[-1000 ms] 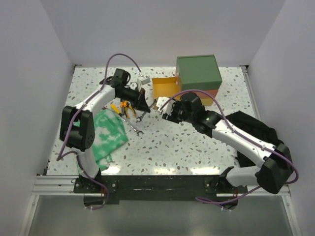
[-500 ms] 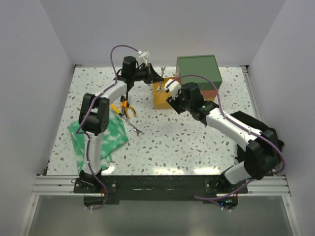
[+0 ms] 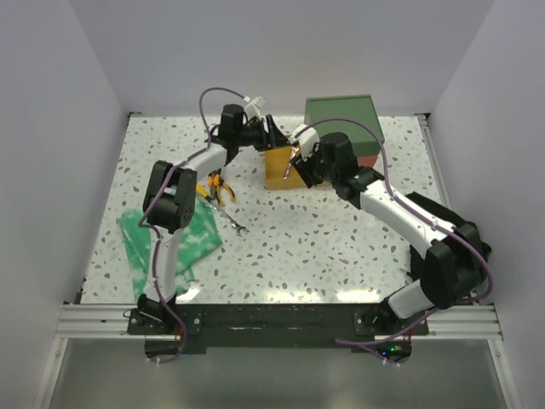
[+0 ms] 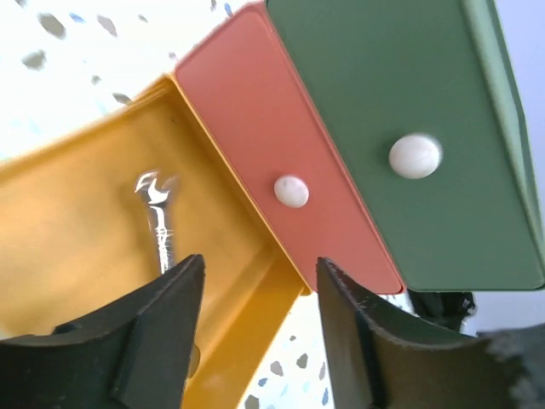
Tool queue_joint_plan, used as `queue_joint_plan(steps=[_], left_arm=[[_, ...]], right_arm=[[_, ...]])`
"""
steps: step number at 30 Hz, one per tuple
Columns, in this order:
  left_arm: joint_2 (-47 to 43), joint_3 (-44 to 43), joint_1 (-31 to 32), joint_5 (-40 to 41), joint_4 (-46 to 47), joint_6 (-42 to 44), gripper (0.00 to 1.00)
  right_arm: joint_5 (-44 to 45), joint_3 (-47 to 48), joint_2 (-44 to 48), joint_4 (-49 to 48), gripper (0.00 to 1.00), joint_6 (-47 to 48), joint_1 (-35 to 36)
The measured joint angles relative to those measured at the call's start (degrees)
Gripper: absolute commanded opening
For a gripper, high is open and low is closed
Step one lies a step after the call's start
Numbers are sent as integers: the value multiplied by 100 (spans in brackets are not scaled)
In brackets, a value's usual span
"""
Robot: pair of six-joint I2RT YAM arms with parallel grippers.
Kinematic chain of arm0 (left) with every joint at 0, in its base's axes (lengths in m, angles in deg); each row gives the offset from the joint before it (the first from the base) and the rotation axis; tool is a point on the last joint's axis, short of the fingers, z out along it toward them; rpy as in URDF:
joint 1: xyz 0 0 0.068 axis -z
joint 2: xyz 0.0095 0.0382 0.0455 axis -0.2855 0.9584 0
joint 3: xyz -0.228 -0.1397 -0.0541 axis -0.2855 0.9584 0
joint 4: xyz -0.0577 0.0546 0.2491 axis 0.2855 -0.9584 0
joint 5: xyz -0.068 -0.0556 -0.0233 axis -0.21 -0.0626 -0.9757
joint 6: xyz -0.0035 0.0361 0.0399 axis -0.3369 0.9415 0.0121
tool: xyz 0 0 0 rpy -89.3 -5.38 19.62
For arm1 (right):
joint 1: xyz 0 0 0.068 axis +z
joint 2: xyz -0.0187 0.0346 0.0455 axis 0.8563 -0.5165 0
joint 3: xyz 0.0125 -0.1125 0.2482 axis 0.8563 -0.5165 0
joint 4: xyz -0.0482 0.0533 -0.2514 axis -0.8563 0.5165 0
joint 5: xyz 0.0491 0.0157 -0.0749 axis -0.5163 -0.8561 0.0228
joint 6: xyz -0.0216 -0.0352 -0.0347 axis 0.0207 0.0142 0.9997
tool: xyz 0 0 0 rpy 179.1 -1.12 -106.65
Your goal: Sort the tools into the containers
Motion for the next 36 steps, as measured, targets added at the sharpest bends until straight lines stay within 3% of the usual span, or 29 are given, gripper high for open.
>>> queue_joint_plan(steps=[8, 16, 25, 36], left_arm=[[-1504, 420, -782, 393, -619, 514, 65], [-3982, 2387, -2177, 533, -1064, 1036, 65], [-6358, 3775, -2538, 1095, -1930, 1840, 68], [-7147, 4113, -2664, 1519, -2343, 2175, 68]], right_arm=[[-601, -2, -85, -186, 55, 227, 584], [-765, 588, -1353, -262, 54, -186, 1773], [90, 1213, -2813, -669, 56, -881, 2570], [802, 1738, -3751, -632, 54, -1399, 2745]])
